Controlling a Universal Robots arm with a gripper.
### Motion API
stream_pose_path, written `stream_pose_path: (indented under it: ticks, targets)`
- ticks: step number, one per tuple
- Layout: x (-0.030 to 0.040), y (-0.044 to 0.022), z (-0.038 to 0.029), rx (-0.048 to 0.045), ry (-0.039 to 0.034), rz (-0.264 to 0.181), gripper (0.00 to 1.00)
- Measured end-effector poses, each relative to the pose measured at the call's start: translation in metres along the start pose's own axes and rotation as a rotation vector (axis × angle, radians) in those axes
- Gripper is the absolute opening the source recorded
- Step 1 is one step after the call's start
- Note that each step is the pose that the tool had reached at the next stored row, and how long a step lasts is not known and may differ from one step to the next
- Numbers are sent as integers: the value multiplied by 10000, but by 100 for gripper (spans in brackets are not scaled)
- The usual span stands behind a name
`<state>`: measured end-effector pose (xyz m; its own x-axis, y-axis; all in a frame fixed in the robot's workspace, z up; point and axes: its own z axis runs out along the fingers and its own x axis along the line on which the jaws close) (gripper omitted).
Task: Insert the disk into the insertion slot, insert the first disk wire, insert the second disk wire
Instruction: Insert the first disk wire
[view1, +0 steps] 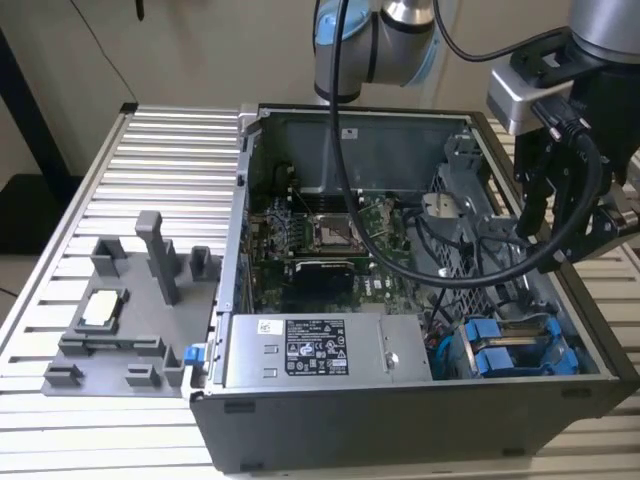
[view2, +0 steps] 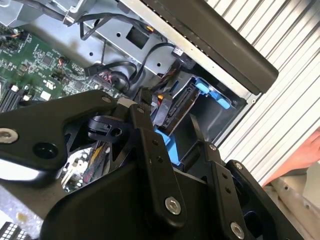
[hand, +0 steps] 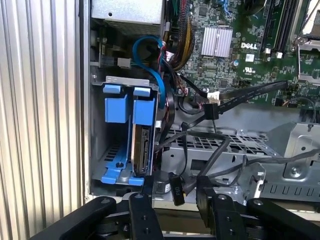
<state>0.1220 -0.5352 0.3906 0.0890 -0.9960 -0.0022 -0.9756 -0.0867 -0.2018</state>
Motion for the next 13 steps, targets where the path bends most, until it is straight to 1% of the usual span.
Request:
stream_pose_path:
  ticks: [4, 6, 7, 8, 9, 11, 12, 13]
  targets:
    - [1, 0, 1, 4, 1, -1, 47]
    - [1, 0, 5, 22, 2, -3, 47]
    - [1, 1, 7, 33, 2, -2, 45]
    - [1, 1, 9, 41, 4, -2, 38]
    - [1, 1, 9, 46, 5, -2, 38]
    - [1, 1, 10, 48, 7, -3, 26]
    - [1, 2, 11, 47, 10, -4, 26]
    - [1, 2, 12, 47, 14, -4, 20]
